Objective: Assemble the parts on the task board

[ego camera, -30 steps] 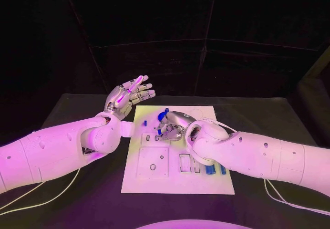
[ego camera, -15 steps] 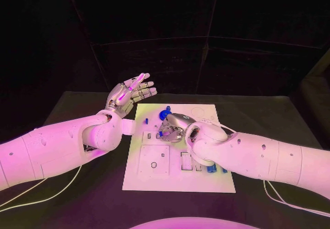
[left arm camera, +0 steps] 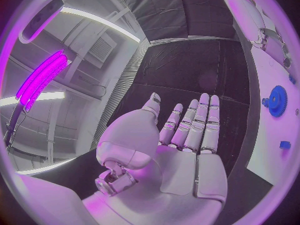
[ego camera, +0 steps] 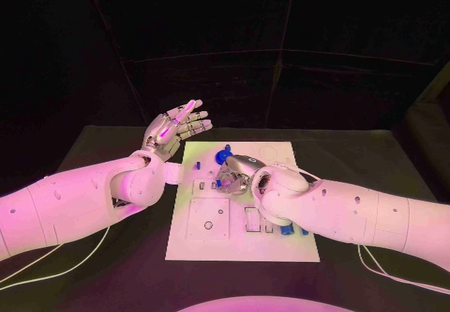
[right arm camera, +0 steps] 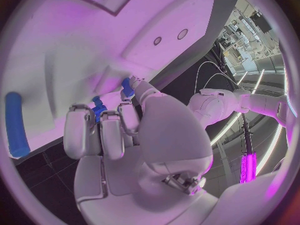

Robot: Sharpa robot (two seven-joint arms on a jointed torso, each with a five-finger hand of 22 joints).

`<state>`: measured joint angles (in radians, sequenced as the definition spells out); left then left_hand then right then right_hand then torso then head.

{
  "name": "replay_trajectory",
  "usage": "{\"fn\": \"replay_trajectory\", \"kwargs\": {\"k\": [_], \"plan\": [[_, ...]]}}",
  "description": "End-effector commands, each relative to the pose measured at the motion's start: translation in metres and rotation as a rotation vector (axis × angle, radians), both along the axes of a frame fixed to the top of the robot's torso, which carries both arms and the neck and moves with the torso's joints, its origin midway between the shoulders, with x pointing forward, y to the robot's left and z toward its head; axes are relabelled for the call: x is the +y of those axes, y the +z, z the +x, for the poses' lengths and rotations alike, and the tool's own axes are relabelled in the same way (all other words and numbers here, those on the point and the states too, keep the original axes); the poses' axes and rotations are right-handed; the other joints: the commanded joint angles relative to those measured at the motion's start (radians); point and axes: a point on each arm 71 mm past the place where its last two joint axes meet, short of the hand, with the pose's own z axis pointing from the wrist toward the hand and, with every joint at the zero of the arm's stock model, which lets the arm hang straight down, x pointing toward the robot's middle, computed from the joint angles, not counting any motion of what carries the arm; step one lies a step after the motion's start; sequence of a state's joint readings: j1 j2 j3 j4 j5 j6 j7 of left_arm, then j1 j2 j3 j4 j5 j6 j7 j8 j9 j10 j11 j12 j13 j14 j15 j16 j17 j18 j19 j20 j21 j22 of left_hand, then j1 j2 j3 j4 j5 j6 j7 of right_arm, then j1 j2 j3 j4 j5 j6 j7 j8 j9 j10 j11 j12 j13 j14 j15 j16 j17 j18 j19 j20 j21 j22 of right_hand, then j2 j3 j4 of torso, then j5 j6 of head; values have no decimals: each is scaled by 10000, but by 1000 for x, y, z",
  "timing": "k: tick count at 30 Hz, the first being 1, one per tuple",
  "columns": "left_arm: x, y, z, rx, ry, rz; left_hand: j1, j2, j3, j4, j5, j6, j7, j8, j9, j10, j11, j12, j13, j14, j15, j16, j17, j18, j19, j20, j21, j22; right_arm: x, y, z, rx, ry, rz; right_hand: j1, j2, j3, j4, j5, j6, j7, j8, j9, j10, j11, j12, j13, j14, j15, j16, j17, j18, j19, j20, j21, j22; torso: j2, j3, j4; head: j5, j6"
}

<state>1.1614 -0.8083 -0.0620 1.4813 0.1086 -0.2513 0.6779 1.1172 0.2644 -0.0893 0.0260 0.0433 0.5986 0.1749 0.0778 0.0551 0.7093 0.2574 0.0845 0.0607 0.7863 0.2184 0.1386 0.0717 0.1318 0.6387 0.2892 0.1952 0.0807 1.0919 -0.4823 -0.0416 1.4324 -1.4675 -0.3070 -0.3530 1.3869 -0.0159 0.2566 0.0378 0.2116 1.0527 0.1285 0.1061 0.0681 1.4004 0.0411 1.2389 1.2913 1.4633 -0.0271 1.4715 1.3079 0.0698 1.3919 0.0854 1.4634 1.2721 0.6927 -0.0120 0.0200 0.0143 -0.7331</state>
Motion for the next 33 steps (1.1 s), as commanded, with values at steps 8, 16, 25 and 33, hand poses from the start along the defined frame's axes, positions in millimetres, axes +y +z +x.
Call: {"fn": "replay_trajectory", "kwargs": {"k": [8,16,25,33], "plan": [[0,5,0,-543,32,-273,84,-43,10,-58,43,6,1230,-49,-3,42,-20,-66,-1,75,18,7,-11,98,24,1,-13,-18,-2,-4,0,276,-42,-480,-33,-14,94,-20,51,-11,25,-10,-13,-136,11,-153,-80,682,-29,-94,753,-58,-43,-47,-5,-20,0,-6,8,-117,33],[0,5,0,-557,40,-276,84,-43,10,-58,43,6,1230,-49,-3,42,-20,-66,-1,75,18,7,-11,98,24,1,-13,-18,-2,-5,0,239,-80,-543,-222,-202,118,10,23,-216,99,-149,-33,-234,70,-299,-182,679,16,-113,737,-55,-52,-13,-19,-42,0,-14,15,-120,23],[0,5,0,-545,40,-270,82,-38,15,-59,44,0,1230,-52,-4,42,-20,-68,-1,75,18,4,-12,98,26,0,-16,-21,-3,-5,1,108,-132,-522,-373,-430,171,18,92,-597,225,-356,-42,-341,173,-451,-289,673,100,-138,715,-55,-53,59,-31,-53,4,-11,17,-102,-2],[0,5,1,-533,32,-268,82,-38,15,-59,44,0,1230,-52,-4,42,-20,-68,-1,75,18,4,-12,98,26,0,-16,-21,-1,-4,2,53,-127,-469,-416,-482,168,27,91,-646,241,-370,-36,-351,190,-466,-301,674,116,-138,719,-53,-57,76,-36,-60,0,-8,11,-84,-20]]}}
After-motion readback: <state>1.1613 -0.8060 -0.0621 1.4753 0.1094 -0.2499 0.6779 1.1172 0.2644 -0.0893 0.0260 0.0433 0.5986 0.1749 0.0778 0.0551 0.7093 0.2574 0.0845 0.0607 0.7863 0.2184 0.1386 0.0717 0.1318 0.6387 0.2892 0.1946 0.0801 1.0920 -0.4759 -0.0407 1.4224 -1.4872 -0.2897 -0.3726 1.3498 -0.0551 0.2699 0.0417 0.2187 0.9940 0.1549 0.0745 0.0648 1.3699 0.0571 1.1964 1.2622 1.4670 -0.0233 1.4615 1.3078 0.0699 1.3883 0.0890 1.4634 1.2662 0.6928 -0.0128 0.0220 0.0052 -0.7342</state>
